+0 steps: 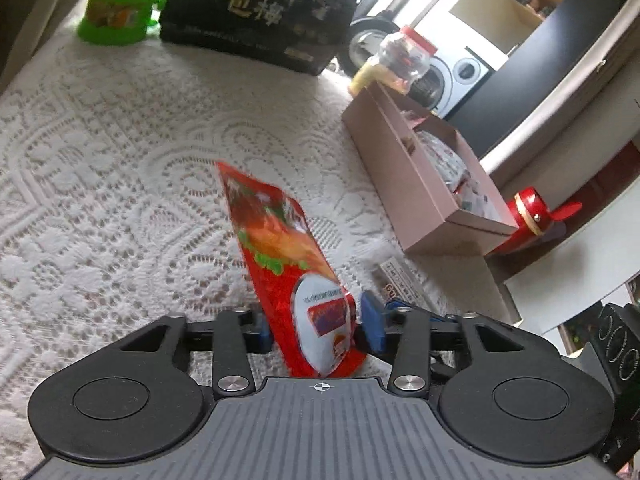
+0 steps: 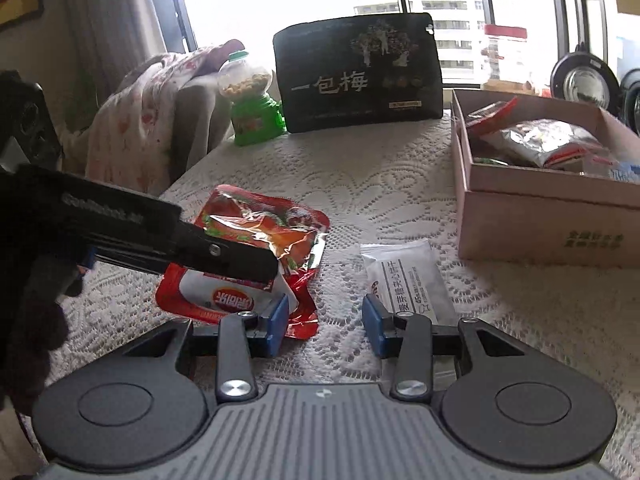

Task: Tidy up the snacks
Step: 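Lift the red packet with the left gripper while the right gripper reaches the white biscuit packet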

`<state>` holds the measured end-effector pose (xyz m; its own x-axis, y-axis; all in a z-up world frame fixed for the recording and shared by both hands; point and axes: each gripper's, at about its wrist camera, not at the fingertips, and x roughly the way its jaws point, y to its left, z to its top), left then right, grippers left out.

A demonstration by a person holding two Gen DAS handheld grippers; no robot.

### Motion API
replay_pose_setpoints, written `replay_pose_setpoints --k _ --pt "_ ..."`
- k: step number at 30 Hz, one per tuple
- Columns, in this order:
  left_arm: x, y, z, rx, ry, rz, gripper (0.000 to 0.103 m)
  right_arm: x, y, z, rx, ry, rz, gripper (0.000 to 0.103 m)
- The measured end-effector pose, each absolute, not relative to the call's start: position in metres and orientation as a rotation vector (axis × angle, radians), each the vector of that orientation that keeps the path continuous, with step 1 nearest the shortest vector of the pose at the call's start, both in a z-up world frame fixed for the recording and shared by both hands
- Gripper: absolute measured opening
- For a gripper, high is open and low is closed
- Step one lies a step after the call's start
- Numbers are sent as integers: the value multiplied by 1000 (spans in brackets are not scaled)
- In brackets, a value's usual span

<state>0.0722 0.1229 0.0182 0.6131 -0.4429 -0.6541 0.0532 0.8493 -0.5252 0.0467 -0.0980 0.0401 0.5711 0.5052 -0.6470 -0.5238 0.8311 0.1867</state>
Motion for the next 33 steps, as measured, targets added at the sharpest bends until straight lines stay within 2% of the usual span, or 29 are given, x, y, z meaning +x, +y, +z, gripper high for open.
replay_pose_setpoints --k 10,15,20,22,24,29,33 --pt "65 107 40 -446 800 -347 36 47 -106 41 12 755 600 41" --pt "81 93 33 -361 802 -289 32 43 -116 44 -3 759 590 41" --pt "101 93 26 -375 772 -251 33 36 -136 50 -43 728 536 41" --pt "103 94 24 -391 757 -246 31 32 -143 54 -88 690 513 45" --pt "99 93 25 -378 749 -249 30 31 -146 56 -146 664 508 60" --pt "70 86 38 -328 729 -290 29 47 -143 65 -277 627 532 60" --pt "46 78 45 -304 744 -324 29 82 -141 58 -233 724 583 60"
